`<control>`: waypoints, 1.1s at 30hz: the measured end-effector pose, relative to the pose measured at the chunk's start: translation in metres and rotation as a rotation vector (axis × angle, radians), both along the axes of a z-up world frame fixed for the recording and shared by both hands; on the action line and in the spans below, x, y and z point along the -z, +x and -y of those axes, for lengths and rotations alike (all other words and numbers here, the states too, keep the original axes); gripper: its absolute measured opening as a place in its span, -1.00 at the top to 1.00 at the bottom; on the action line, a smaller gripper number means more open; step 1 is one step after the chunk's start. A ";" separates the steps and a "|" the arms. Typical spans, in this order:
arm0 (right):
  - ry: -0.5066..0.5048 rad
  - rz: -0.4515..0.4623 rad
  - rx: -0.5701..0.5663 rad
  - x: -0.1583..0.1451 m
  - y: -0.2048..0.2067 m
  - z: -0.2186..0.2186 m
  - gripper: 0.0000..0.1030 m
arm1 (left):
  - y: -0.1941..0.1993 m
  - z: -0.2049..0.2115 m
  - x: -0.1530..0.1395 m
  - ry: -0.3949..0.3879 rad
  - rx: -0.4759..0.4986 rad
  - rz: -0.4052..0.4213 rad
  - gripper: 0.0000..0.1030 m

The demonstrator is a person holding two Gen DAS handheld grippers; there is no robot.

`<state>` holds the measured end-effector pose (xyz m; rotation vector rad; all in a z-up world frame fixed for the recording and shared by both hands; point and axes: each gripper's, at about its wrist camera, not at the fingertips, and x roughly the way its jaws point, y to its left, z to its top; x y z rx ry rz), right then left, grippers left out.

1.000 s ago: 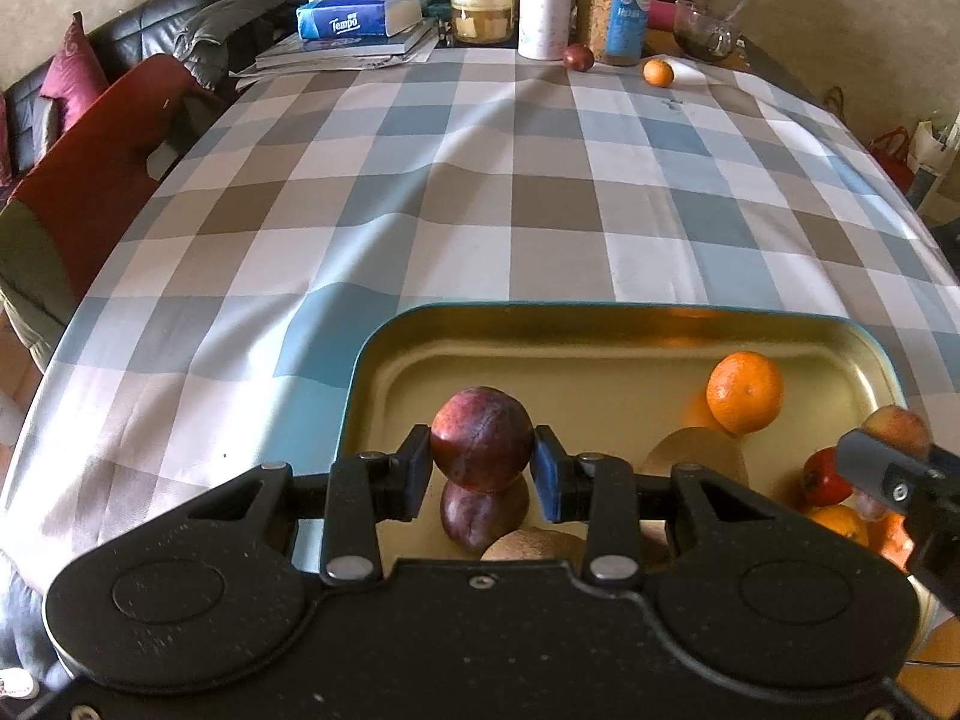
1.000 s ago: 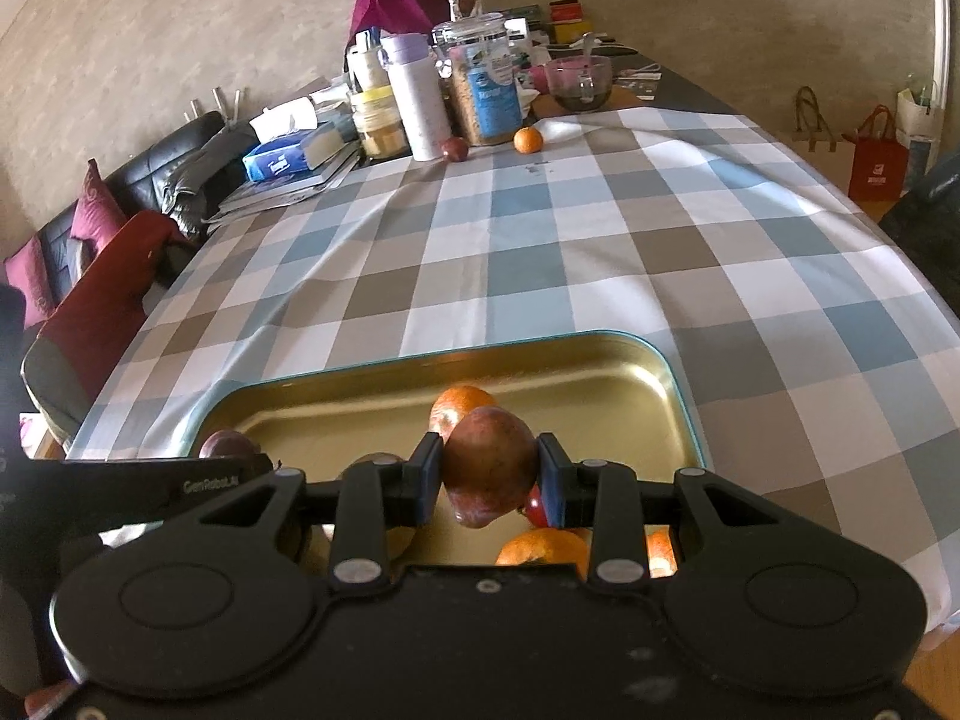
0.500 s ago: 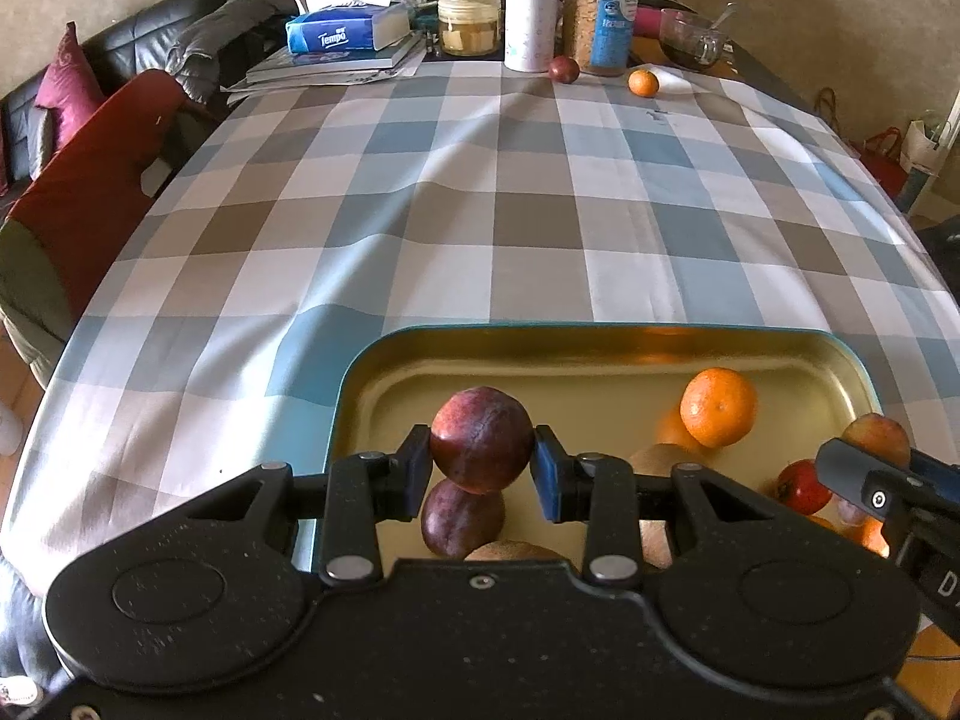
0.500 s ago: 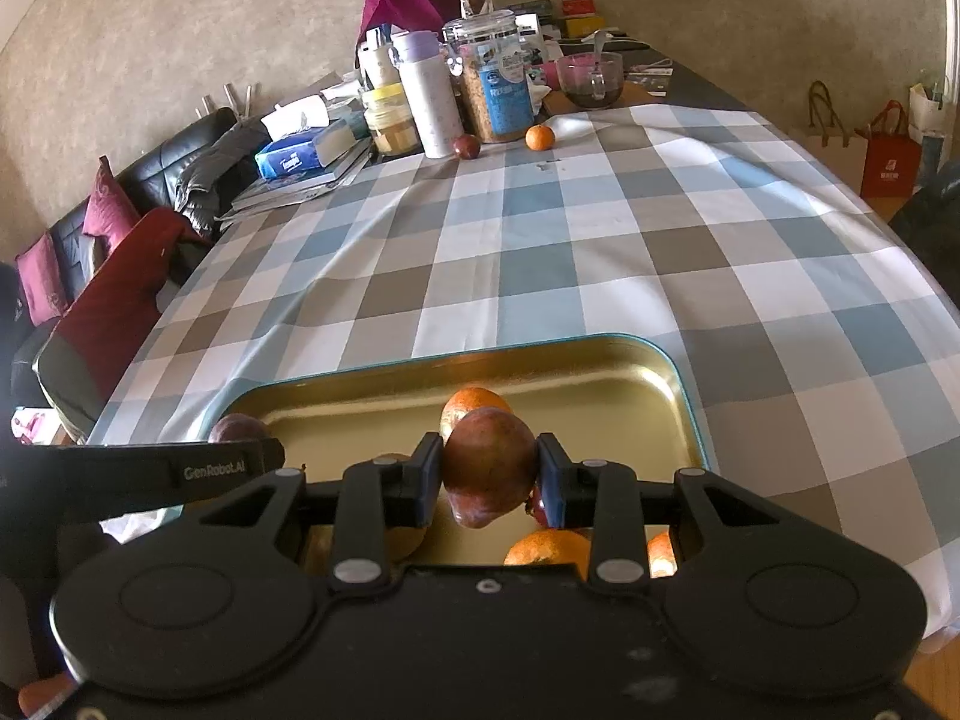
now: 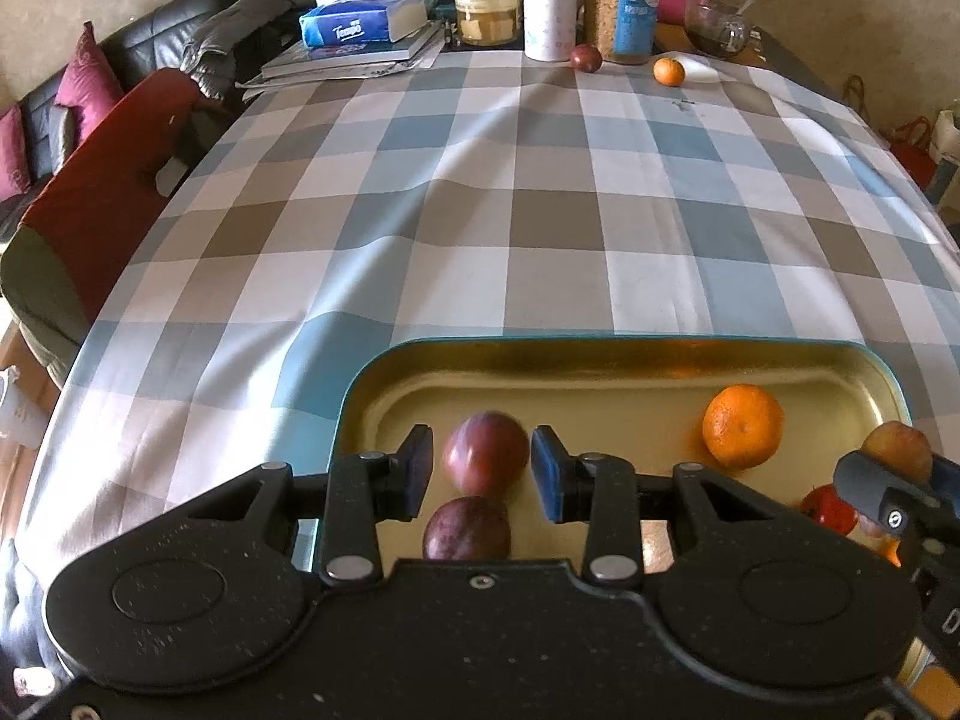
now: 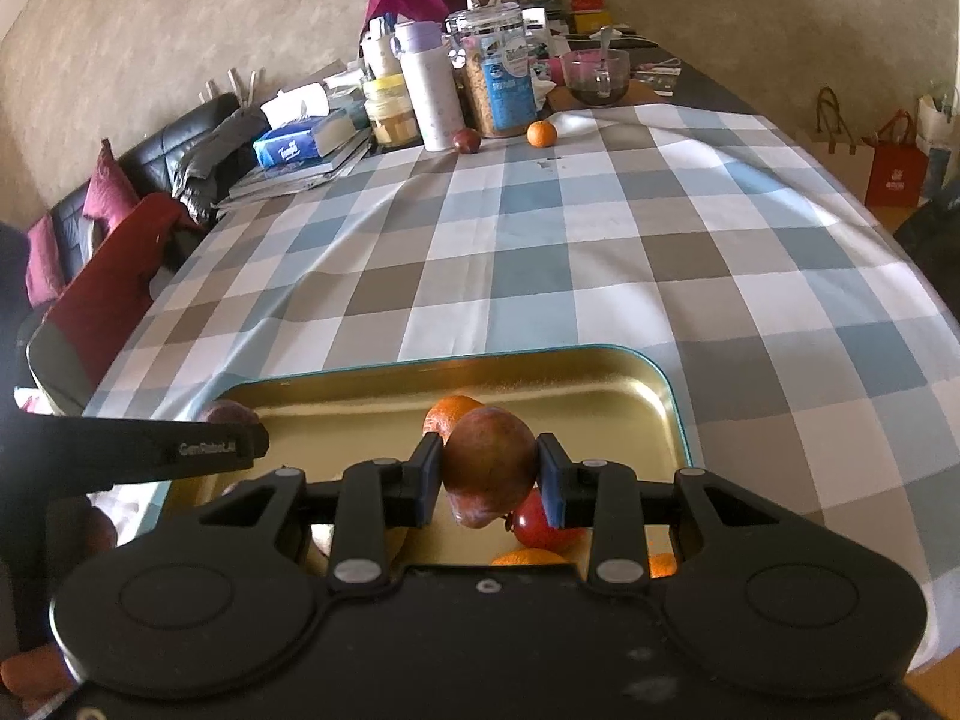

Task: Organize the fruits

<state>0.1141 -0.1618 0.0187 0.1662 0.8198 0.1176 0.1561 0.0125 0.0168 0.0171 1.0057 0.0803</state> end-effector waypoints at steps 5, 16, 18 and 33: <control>-0.044 -0.026 -0.035 -0.002 0.009 -0.001 0.32 | -0.004 0.007 -0.006 0.015 0.015 0.010 0.10; -0.087 -0.069 -0.044 0.000 0.019 -0.002 0.31 | -0.010 0.014 -0.007 0.027 0.025 -0.009 -0.01; -0.089 -0.090 -0.048 0.002 0.023 -0.003 0.31 | -0.011 0.014 -0.007 0.029 0.023 -0.009 -0.03; -0.068 -0.180 -0.050 0.014 0.038 -0.005 0.32 | -0.010 0.005 -0.009 0.024 -0.007 -0.027 -0.03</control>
